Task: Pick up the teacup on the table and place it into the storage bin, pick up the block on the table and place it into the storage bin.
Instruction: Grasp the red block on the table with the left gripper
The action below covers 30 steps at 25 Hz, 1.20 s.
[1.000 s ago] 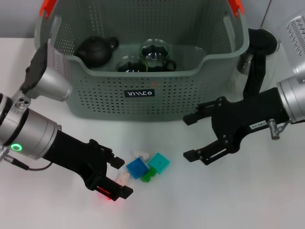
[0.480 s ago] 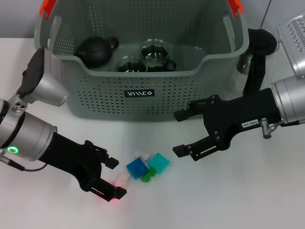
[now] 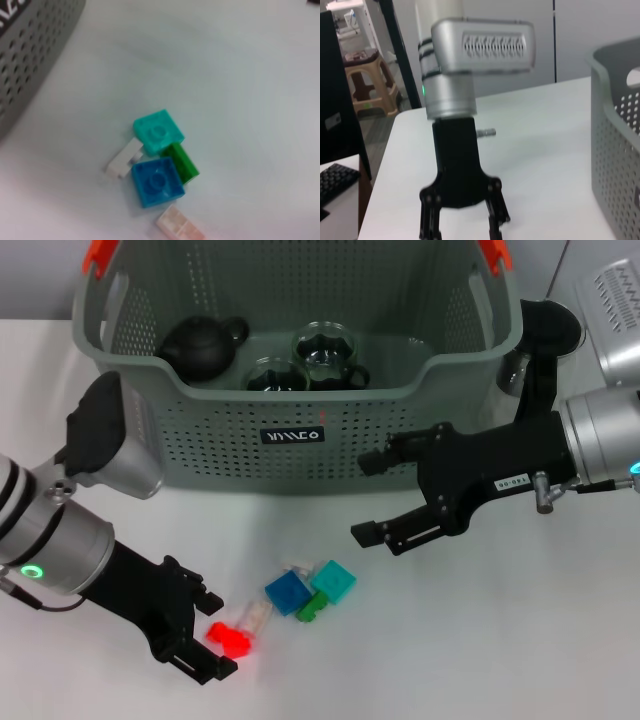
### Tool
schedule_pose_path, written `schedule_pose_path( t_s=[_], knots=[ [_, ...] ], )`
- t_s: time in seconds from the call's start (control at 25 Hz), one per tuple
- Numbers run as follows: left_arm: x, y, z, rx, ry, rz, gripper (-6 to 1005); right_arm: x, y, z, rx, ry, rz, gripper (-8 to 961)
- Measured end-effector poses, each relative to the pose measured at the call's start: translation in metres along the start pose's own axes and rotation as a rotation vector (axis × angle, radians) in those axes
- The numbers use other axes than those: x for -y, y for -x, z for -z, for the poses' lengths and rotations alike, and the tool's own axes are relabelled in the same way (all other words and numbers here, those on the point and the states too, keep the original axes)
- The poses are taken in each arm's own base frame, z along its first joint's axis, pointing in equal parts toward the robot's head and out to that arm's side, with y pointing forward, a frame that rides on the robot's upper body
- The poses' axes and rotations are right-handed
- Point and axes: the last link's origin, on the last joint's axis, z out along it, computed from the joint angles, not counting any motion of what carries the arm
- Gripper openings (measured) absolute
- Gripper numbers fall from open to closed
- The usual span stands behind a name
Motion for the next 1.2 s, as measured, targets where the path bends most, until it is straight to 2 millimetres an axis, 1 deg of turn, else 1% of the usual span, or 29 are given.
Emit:
schedule_pose_path(
  t_s=[0.2,0.36,0.4,0.6,0.72,0.76,0.92,1.08,1.2],
  knots=[
    [0.002,-0.003,-0.001,0.019,-0.022,-0.018,846,0.0,0.006,0.001,0.044,-0.003,-0.002,946],
    [0.004,-0.007,0.006,0.043,-0.057,-0.036,847,0.001,0.008,0.003,0.071,-0.009,-0.006,946],
    [0.002,-0.013,0.01,0.074,-0.078,-0.05,847,0.002,0.009,0.005,0.08,-0.014,-0.007,946],
    [0.0,-0.02,0.015,0.138,-0.118,-0.063,847,0.003,0.011,0.005,0.088,-0.019,-0.005,946],
    [-0.003,-0.025,0.013,0.167,-0.122,-0.067,847,0.004,0.011,0.005,0.089,-0.023,-0.005,946],
    [-0.008,-0.03,0.009,0.192,-0.116,-0.07,846,0.004,0.011,0.005,0.089,-0.023,-0.005,946],
    [-0.015,-0.038,0.002,0.202,-0.1,-0.077,846,0.004,0.011,0.006,0.096,-0.029,-0.007,946],
    [-0.018,-0.047,-0.001,0.189,-0.102,-0.081,846,0.004,0.01,0.007,0.1,-0.034,-0.009,946],
    [-0.018,-0.05,-0.003,0.187,-0.108,-0.071,847,0.004,0.009,0.008,0.103,-0.037,-0.014,947]
  ],
)
